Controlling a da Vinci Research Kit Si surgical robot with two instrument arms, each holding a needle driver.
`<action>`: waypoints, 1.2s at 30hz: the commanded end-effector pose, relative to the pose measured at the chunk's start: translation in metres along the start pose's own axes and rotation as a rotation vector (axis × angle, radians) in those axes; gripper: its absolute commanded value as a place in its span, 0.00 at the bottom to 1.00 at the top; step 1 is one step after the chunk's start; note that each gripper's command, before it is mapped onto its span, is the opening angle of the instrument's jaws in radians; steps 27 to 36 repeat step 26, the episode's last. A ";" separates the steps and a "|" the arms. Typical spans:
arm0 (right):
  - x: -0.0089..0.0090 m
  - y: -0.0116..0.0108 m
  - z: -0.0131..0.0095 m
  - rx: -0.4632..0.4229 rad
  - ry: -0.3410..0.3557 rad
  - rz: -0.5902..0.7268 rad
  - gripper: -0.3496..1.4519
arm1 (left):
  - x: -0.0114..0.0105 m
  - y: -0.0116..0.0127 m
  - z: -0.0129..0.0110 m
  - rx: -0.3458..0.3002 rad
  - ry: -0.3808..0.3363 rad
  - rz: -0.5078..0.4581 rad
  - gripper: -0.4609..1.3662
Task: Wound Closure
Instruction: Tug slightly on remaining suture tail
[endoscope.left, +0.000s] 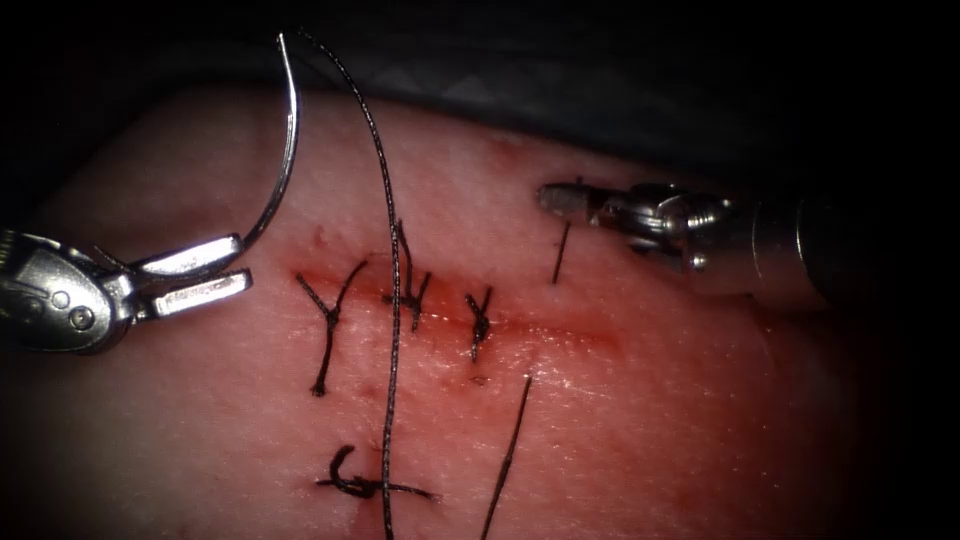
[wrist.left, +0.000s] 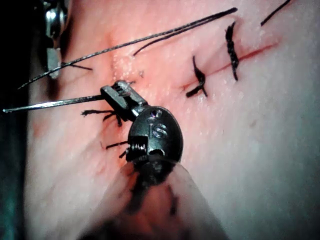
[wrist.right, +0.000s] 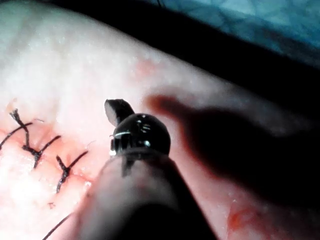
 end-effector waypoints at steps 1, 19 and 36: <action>0.0000 0.0000 -0.0001 0.000 0.004 -0.011 0.00 | 0.0000 0.0000 0.0000 -0.012 -0.003 0.001 0.06; -0.0001 -0.0002 -0.0003 0.001 0.009 -0.034 0.00 | -0.0001 0.0001 0.0001 -0.016 0.000 -0.004 0.06; -0.0003 -0.0002 -0.0003 0.001 0.009 -0.034 0.00 | -0.0001 0.0001 0.0001 -0.017 0.000 -0.004 0.06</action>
